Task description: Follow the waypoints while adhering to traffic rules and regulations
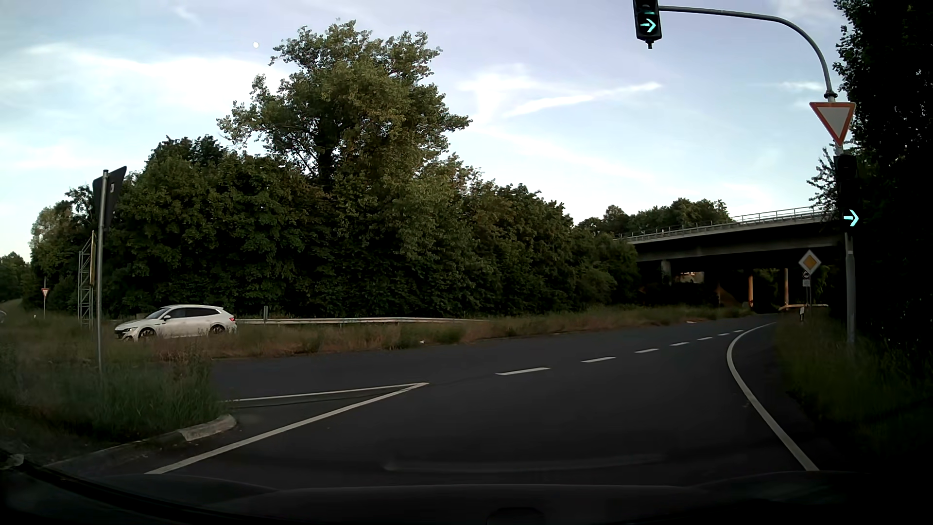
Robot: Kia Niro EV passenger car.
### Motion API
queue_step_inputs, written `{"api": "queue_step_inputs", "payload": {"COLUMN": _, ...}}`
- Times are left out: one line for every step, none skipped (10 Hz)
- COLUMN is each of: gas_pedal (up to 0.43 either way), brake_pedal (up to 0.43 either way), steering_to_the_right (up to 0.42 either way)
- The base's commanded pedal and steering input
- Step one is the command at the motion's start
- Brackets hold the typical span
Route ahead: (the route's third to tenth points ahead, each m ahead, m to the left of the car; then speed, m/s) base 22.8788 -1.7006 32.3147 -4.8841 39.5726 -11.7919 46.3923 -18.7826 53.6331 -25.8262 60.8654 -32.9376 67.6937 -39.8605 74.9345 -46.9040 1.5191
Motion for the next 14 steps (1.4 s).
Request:
{"api": "queue_step_inputs", "payload": {"gas_pedal": 0.469, "brake_pedal": 0.000, "steering_to_the_right": 0.086}}
{"api": "queue_step_inputs", "payload": {"gas_pedal": 0.469, "brake_pedal": 0.000, "steering_to_the_right": 0.088}}
{"api": "queue_step_inputs", "payload": {"gas_pedal": 0.480, "brake_pedal": 0.000, "steering_to_the_right": 0.092}}
{"api": "queue_step_inputs", "payload": {"gas_pedal": 0.488, "brake_pedal": 0.000, "steering_to_the_right": 0.103}}
{"api": "queue_step_inputs", "payload": {"gas_pedal": 0.488, "brake_pedal": 0.000, "steering_to_the_right": 0.113}}
{"api": "queue_step_inputs", "payload": {"gas_pedal": 0.488, "brake_pedal": 0.000, "steering_to_the_right": 0.120}}
{"api": "queue_step_inputs", "payload": {"gas_pedal": 0.488, "brake_pedal": 0.000, "steering_to_the_right": 0.121}}
{"api": "queue_step_inputs", "payload": {"gas_pedal": 0.488, "brake_pedal": 0.000, "steering_to_the_right": 0.121}}
{"api": "queue_step_inputs", "payload": {"gas_pedal": 0.500, "brake_pedal": 0.000, "steering_to_the_right": 0.122}}
{"api": "queue_step_inputs", "payload": {"gas_pedal": 0.500, "brake_pedal": 0.000, "steering_to_the_right": 0.123}}
{"api": "queue_step_inputs", "payload": {"gas_pedal": 0.500, "brake_pedal": 0.000, "steering_to_the_right": 0.126}}
{"api": "queue_step_inputs", "payload": {"gas_pedal": 0.500, "brake_pedal": 0.000, "steering_to_the_right": 0.129}}
{"api": "queue_step_inputs", "payload": {"gas_pedal": 0.500, "brake_pedal": 0.000, "steering_to_the_right": 0.132}}
{"api": "queue_step_inputs", "payload": {"gas_pedal": 0.500, "brake_pedal": 0.000, "steering_to_the_right": 0.135}}
